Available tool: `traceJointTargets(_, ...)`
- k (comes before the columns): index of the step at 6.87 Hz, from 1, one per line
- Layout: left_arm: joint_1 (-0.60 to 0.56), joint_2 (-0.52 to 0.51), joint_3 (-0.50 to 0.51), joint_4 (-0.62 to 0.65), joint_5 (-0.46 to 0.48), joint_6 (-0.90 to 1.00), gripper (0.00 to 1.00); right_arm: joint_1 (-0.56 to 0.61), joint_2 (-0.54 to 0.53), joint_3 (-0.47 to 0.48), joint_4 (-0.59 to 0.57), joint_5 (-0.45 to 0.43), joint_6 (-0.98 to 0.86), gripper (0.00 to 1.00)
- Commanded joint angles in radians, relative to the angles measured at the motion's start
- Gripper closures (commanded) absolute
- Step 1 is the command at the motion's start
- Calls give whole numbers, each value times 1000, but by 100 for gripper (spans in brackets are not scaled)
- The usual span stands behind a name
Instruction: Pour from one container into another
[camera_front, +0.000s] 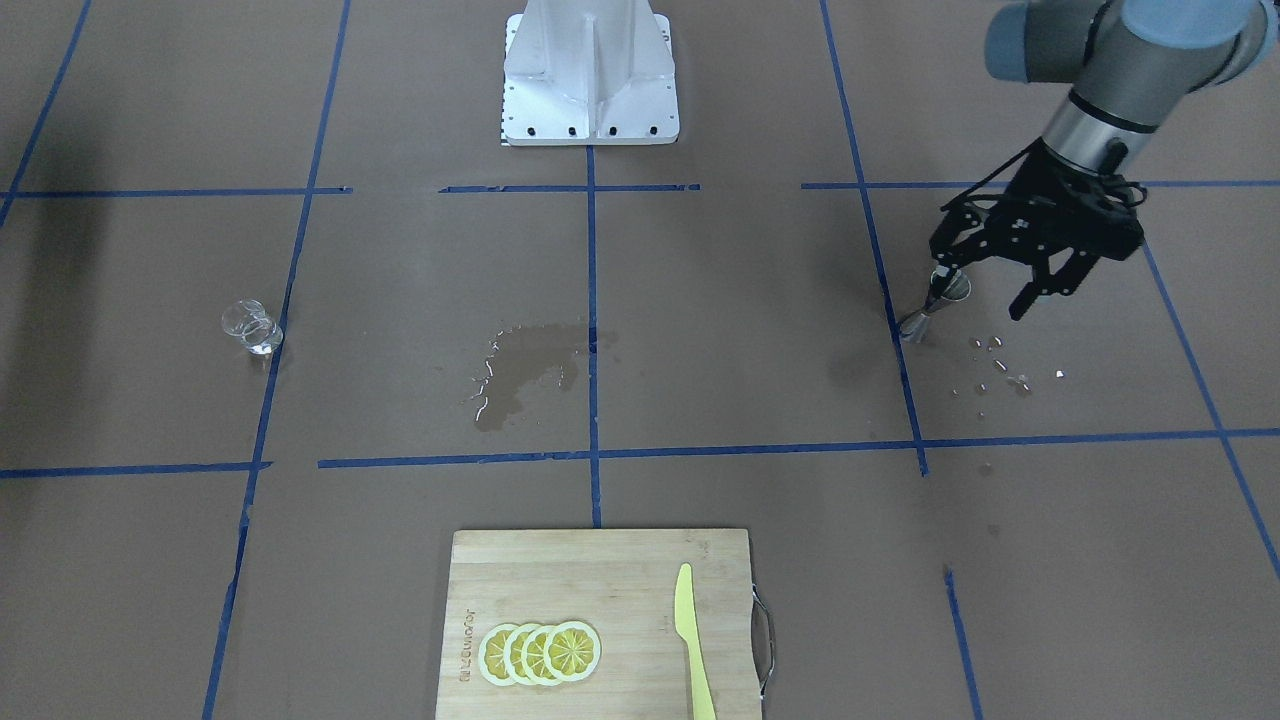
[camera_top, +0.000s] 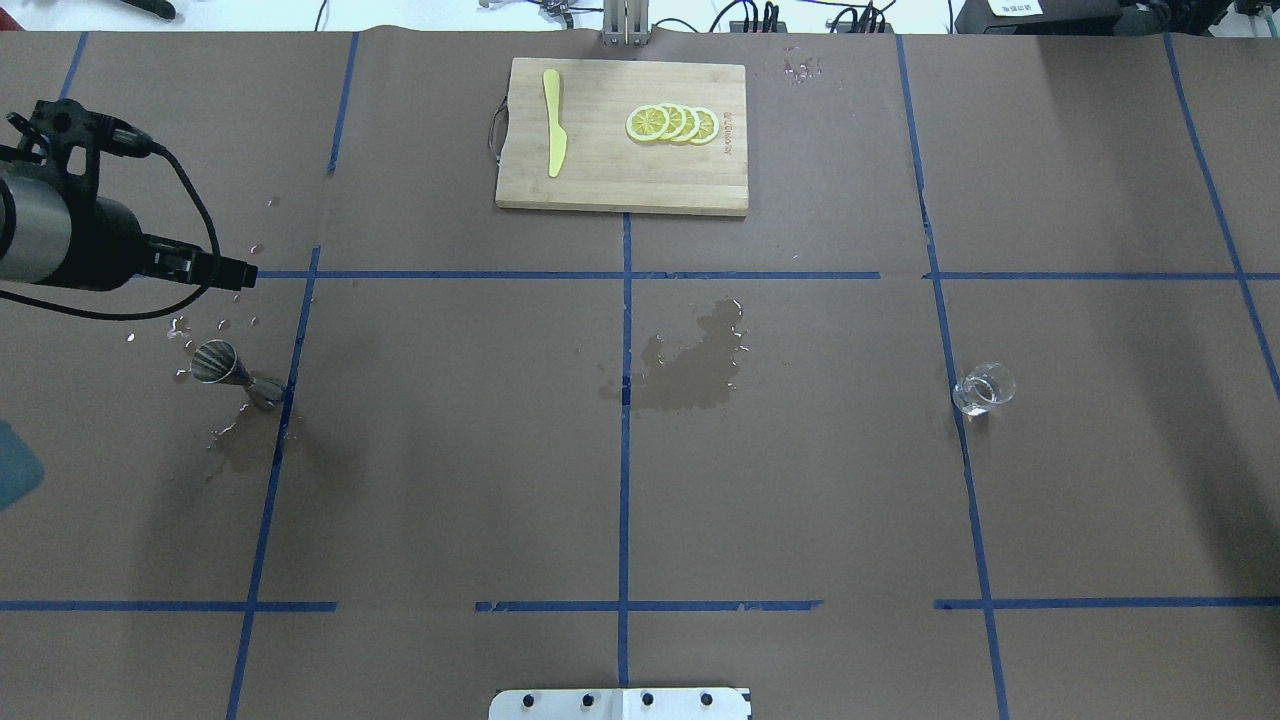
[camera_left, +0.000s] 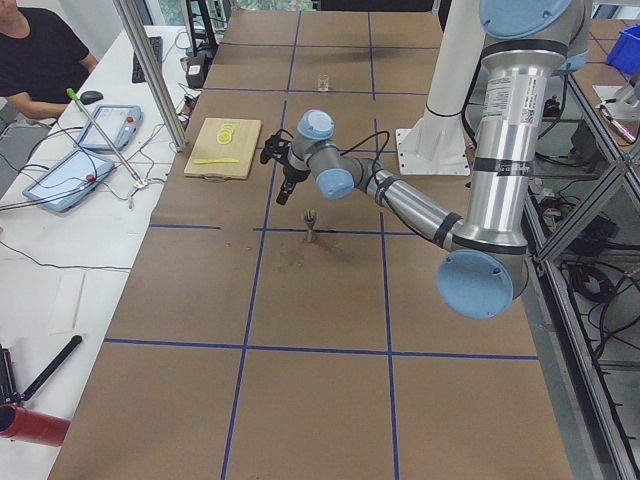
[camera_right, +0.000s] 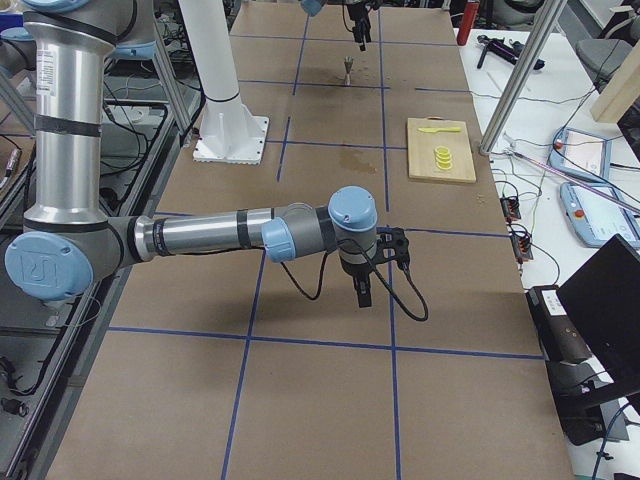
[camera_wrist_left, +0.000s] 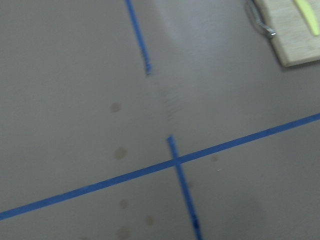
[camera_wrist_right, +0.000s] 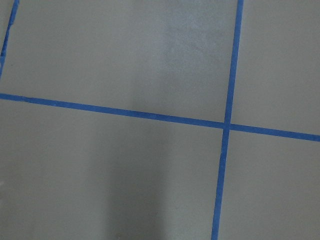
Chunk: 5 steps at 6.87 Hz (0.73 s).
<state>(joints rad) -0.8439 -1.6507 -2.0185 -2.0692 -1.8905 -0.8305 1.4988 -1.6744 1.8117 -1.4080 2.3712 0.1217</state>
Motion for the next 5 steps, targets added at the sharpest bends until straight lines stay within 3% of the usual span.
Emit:
traceJointTargets(1, 188, 99, -129, -23, 344, -133, 1, -2, 2, -2, 4, -3, 1, 0)
traceJointTargets(2, 224, 115, -146, -58, 429, -227, 1, -2, 2, 1, 6, -1, 1, 0)
traceJointTargets(4, 410, 188, -154, -100, 754, -337, 1, -2, 10, 5, 6, -1, 1, 0)
traceJointTargets(5, 474, 242, -154, -126, 862, -437, 1, -2, 13, 8, 6, -1, -1, 0)
